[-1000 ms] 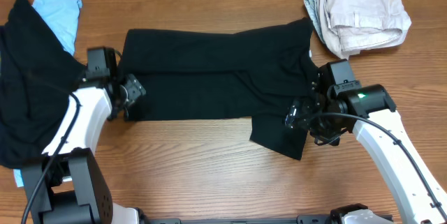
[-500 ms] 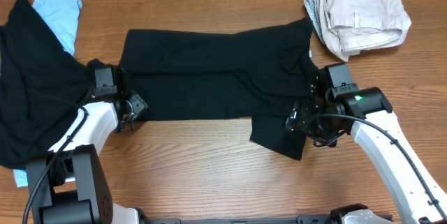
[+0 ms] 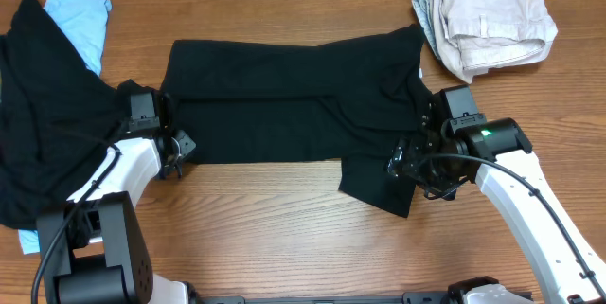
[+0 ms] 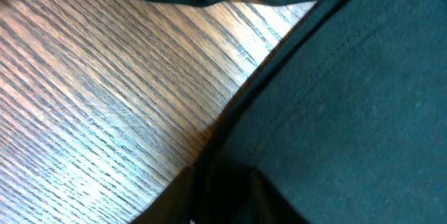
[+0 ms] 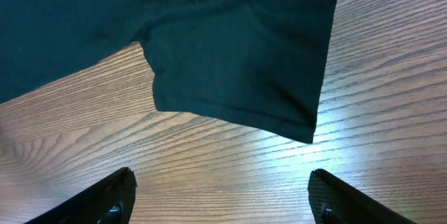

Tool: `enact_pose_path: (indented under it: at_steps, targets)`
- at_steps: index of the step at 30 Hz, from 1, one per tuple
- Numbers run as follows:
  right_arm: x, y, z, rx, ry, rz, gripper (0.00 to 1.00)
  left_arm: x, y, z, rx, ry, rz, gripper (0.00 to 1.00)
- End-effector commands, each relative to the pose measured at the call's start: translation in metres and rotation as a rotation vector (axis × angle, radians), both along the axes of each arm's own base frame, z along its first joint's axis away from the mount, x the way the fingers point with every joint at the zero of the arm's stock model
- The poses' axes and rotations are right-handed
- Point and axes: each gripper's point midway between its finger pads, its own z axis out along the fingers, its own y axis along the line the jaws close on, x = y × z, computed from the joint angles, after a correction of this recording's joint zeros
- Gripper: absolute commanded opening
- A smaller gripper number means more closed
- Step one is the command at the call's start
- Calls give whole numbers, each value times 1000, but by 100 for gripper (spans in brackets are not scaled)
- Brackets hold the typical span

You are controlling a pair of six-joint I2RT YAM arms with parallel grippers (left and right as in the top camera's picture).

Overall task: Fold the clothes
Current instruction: 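Grasp the shirt's bottom hem corners with both grippers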

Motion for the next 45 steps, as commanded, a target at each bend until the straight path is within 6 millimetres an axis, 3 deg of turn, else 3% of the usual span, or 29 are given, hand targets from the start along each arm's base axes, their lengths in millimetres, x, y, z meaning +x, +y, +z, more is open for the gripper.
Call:
enact_pose_path:
  at_steps: [1,3,7,13,23,26,30,33,38,41,45]
  targets:
    - [-1,0,-1,-8,0,-3,82,-10,3,-8,14,36,5,16]
    - [-1,0,-1,-9,-1,-3,78,-11,3,-8,14,43,0,4]
    - [-6,-7,-14,-43,23,-39,67,-15,2,-9,24,63,-48,4]
    - [-15,-9,-60,-42,36,-79,60,-18,1,-10,35,83,-97,4]
    - [-42,-16,-108,-49,78,-131,59,-18,1,-10,36,82,-97,4]
    - [-45,-17,-112,-48,82,-145,57,-18,1,-10,35,83,-98,4]
    - [-43,-16,-112,-45,77,-147,37,-17,-2,-10,19,79,-102,4]
    - [-43,-16,-112,-42,78,-147,36,-17,-3,-10,15,80,-111,4]
    - [-44,-15,-112,-43,79,-143,4,-20,-4,-10,11,97,-124,4]
    - [-38,-16,-108,-39,66,-153,4,-21,-8,0,-9,125,-163,4]
    - [-24,-24,-91,-41,52,-199,4,-16,-8,28,-18,149,-168,4]
